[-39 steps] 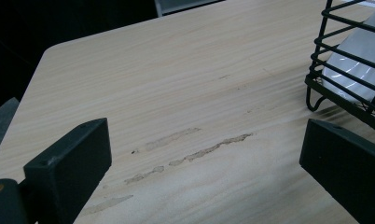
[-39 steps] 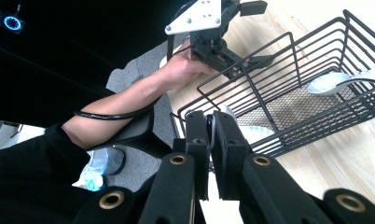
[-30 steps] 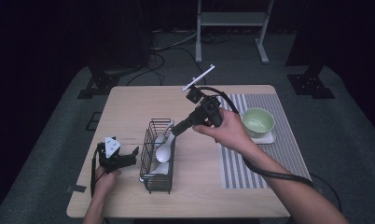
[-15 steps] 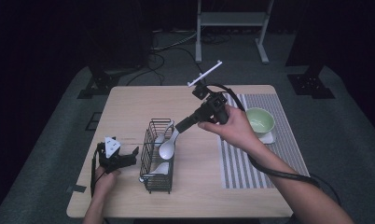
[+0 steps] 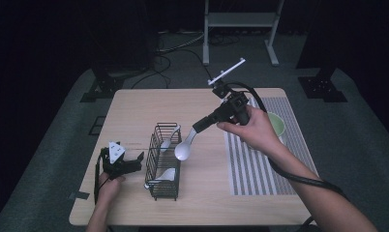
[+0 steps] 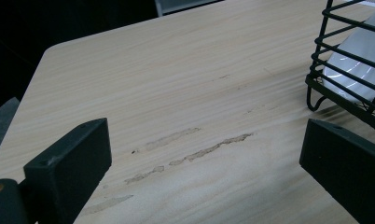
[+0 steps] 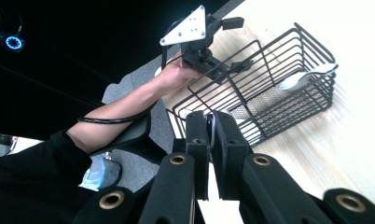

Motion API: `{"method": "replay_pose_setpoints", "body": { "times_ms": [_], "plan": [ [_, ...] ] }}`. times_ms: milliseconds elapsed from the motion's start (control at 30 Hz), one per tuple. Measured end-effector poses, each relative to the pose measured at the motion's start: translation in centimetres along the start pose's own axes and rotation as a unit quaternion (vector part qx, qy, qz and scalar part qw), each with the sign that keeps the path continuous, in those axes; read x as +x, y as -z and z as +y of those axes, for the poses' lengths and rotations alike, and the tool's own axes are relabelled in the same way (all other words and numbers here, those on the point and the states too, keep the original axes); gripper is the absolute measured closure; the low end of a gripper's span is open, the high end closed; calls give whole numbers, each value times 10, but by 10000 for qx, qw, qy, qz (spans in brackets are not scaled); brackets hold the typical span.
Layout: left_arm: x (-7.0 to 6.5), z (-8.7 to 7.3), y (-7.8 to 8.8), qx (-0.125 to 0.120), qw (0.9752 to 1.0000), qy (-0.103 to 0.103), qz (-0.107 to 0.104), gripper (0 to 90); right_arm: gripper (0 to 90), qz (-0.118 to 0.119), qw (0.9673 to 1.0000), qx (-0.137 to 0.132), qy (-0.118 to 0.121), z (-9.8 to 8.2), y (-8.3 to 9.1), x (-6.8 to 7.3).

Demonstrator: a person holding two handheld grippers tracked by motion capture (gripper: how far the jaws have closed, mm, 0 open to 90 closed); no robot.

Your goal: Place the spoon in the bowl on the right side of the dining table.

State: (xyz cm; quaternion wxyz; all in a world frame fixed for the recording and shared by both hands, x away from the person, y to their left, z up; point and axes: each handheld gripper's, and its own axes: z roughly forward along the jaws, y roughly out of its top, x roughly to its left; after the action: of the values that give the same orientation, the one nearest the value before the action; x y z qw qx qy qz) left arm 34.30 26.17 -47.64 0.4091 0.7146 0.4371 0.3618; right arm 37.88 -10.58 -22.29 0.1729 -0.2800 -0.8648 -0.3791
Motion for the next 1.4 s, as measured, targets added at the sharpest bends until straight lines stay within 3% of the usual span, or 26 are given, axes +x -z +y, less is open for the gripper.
{"method": "replay_pose_setpoints", "body": {
  "times_ms": [833, 1400],
  "plan": [
    [-1, 0, 0, 18, 10000, -27, 15, 12, 853, -327, 9984, -270, -375, -29, 45, -26],
    [-1, 0, 0, 24, 10000, -27, 13, 11, 853, -488, 9962, -389, -614, -46, 62, -42]
  ]
}}
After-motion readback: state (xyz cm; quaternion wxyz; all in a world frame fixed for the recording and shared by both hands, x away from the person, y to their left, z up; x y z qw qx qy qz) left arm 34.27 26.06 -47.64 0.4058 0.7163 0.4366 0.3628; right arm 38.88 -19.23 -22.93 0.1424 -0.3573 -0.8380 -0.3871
